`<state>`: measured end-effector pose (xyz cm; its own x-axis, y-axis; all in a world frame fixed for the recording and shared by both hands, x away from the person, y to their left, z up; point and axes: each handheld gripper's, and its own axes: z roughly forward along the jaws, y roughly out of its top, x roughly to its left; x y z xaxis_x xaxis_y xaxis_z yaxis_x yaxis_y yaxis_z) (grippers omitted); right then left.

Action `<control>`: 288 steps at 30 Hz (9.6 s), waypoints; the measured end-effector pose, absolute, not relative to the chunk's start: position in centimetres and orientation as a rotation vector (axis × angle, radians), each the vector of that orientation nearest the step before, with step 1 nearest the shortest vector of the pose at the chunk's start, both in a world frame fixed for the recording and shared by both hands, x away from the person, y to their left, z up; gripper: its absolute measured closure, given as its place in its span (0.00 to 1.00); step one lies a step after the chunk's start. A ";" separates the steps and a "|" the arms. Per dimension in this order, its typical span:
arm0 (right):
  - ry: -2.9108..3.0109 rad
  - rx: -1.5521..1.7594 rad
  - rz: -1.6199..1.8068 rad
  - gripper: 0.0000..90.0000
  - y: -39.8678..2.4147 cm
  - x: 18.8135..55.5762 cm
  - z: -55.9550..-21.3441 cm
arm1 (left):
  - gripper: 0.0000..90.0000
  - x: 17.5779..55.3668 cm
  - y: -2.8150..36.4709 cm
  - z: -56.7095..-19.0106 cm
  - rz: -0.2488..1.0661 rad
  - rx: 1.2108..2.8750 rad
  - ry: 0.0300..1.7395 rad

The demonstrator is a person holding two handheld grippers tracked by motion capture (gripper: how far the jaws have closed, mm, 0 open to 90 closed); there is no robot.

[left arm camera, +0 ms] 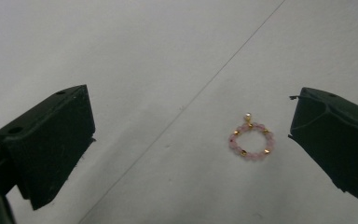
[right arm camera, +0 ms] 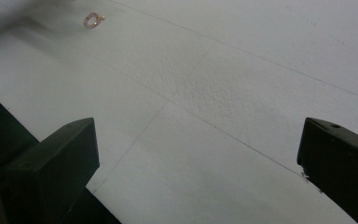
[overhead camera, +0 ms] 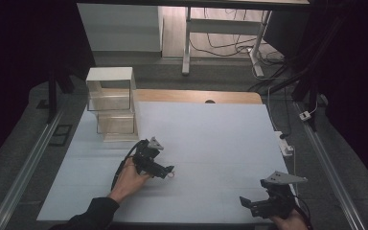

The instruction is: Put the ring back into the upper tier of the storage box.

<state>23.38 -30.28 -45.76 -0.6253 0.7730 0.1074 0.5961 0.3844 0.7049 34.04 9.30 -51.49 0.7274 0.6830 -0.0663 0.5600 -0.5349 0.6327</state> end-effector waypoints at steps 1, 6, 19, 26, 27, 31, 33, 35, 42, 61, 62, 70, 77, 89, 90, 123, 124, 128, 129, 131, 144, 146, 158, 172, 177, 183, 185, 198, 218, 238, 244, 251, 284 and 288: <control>2.406 1.213 1.074 0.00 -30.3 23.4 -45.8 | 0.00 34.1 9.2 -51.7 0.247 2.297 0.933; 2.407 1.213 1.074 0.00 -30.3 23.4 -45.8 | 0.00 34.4 8.7 -52.7 0.257 2.352 0.938; 2.413 1.197 1.066 0.00 -30.2 23.3 -45.8 | 0.05 34.4 8.4 -53.4 0.237 2.383 0.979; 2.417 1.191 1.062 0.00 -30.1 23.3 -45.8 | 0.43 33.2 8.1 -52.7 0.220 2.400 0.894; 2.417 1.191 1.062 0.00 -30.2 23.3 -45.8 | 0.48 33.1 8.0 -52.7 0.221 2.398 0.887; 2.415 1.194 1.064 0.00 -30.2 23.3 -45.7 | 0.72 32.4 7.8 -52.6 0.221 2.389 0.866; 2.414 1.194 1.063 0.00 -30.2 23.3 -45.8 | 0.79 32.3 7.7 -52.6 0.210 2.383 0.865; 2.418 1.193 1.061 0.00 -30.2 23.3 -45.8 | 0.88 32.3 7.7 -52.6 0.185 2.379 0.869; 2.416 1.195 1.060 0.00 -30.2 23.3 -45.8 | 0.97 32.4 7.6 -52.5 0.167 2.381 0.890; 2.418 1.183 1.063 0.00 -30.2 23.2 -45.7 | 0.97 32.6 9.8 -49.0 0.143 2.259 0.936; 2.418 1.183 1.063 0.00 -30.2 23.2 -45.7 | 0.97 32.7 10.0 -48.7 0.141 2.257 0.939; 2.419 1.191 1.065 0.00 -30.2 23.3 -45.8 | 0.97 33.0 12.3 -46.2 0.153 2.188 0.997; 2.420 1.196 1.067 0.00 -30.2 23.4 -45.8 | 0.97 33.0 14.0 -44.6 0.161 2.169 1.035; 2.419 1.203 1.067 0.00 -30.2 23.4 -45.8 | 0.97 33.4 16.5 -40.9 0.203 2.170 1.047; 2.419 1.204 1.068 0.00 -30.2 23.4 -45.8 | 0.97 33.4 16.7 -40.5 0.206 2.167 1.052; 2.426 1.212 1.064 0.00 -30.2 23.5 -45.8 | 0.97 36.6 23.8 -31.3 0.396 2.047 1.236; 2.427 1.213 1.066 0.00 -30.2 23.5 -45.8 | 0.97 36.8 23.9 -31.3 0.400 2.043 1.243; 2.425 1.216 1.068 0.00 -30.2 23.5 -45.8 | 0.97 37.8 24.2 -31.3 0.414 2.036 1.262; 2.424 1.214 1.070 0.00 -30.3 23.5 -45.9 | 0.97 38.0 24.3 -31.3 0.418 2.035 1.265; 2.425 1.214 1.071 0.00 -30.3 23.5 -45.9 | 0.97 38.5 24.3 -31.3 0.429 2.030 1.271; 2.429 1.215 1.071 0.00 -30.3 23.5 -45.8 | 0.97 41.7 23.5 -32.7 0.427 1.997 1.317; 2.430 1.215 1.073 0.00 -30.3 23.5 -45.8 | 0.97 42.2 23.4 -33.0 0.424 1.997 1.324; 2.433 1.213 1.075 0.00 -30.4 23.5 -45.8 | 0.97 44.2 22.2 -34.7 0.431 1.988 1.336; 2.433 1.211 1.082 0.00 -30.4 23.5 -45.9 | 0.96 45.3 21.3 -36.1 0.471 2.005 1.373; 2.435 1.211 1.081 0.00 -30.4 23.5 -45.9 | 0.96 45.5 21.1 -36.1 0.490 2.016 1.384; 2.437 1.206 1.077 0.00 -30.4 23.5 -45.8 | 0.94 45.6 21.0 -36.2 0.497 2.016 1.414; 2.437 1.209 1.077 0.00 -30.4 23.5 -45.8 | 0.91 45.7 21.1 -36.2 0.495 2.016 1.424; 2.431 1.212 1.087 0.00 -30.4 23.5 -45.9 | 0.73 44.9 22.0 -35.1 0.491 1.979 1.401; 2.434 1.214 1.071 0.00 -30.3 23.5 -45.8 | 0.40 41.9 23.5 -34.0 0.459 1.940 1.272; 2.436 1.217 1.072 0.00 -30.3 23.5 -45.9 | 0.11 38.4 23.4 -34.7 0.380 1.976 1.183; 2.436 1.218 1.072 0.00 -30.3 23.5 -45.9 | 0.06 37.4 23.0 -35.0 0.363 1.990 1.158; 2.436 1.217 1.072 0.00 -30.2 23.5 -45.9 | 0.03 36.4 22.4 -35.1 0.335 1.985 1.116; 2.436 1.200 1.068 0.00 -30.2 23.4 -45.8 | 0.00 32.2 18.6 -41.0 0.265 2.003 0.949; 2.438 1.191 1.069 0.00 -30.2 23.4 -45.8 | 0.00 31.7 18.5 -41.2 0.253 1.989 0.937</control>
